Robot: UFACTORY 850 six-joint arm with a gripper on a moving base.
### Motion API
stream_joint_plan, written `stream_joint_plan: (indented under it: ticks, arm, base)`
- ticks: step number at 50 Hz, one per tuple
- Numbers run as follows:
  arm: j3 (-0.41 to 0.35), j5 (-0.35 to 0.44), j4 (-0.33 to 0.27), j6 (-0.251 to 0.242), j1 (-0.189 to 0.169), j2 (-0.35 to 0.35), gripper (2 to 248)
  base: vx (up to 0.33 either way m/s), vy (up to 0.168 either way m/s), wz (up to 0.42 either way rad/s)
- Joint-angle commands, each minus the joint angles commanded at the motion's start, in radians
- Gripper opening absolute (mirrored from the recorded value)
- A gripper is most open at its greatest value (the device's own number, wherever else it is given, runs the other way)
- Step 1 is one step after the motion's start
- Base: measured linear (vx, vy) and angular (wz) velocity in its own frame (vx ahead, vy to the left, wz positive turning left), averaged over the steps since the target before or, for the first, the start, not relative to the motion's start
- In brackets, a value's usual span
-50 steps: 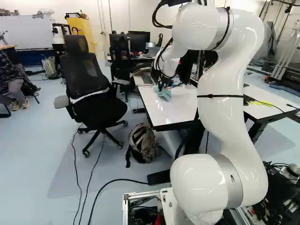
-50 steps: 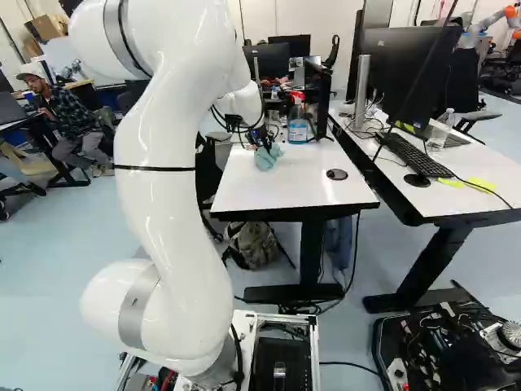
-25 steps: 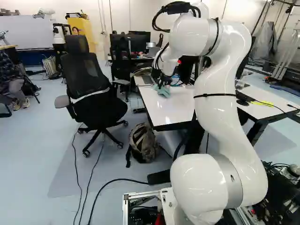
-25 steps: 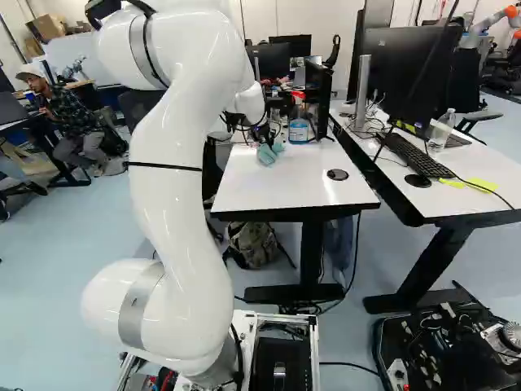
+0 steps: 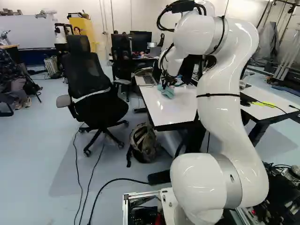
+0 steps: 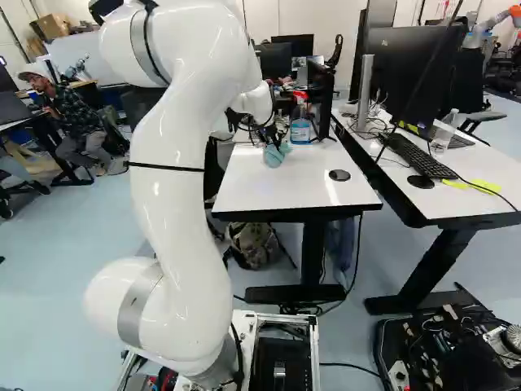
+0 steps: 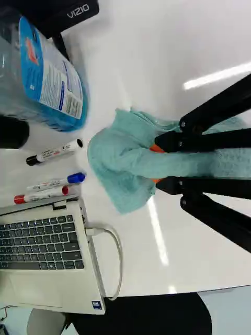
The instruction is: Clean the table with the green towel
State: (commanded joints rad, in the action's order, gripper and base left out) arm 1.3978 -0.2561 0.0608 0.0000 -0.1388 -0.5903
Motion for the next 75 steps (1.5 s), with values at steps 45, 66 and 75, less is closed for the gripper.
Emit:
stream_joint_plan:
  ticks: [45, 66, 75]
  arm:
    - [-0.011, 0.0, 0.0, 0.0, 0.059, 0.008, 53]
    - [0.088, 0.0, 0.0, 0.0, 0.08, -0.063, 53]
    - [0.121, 0.0, 0.0, 0.0, 0.065, -0.086, 53]
  base:
    - [0.0, -0.003, -0.016]
    - [0.0, 0.0, 0.0]
    - [0.0, 0.008, 0.04]
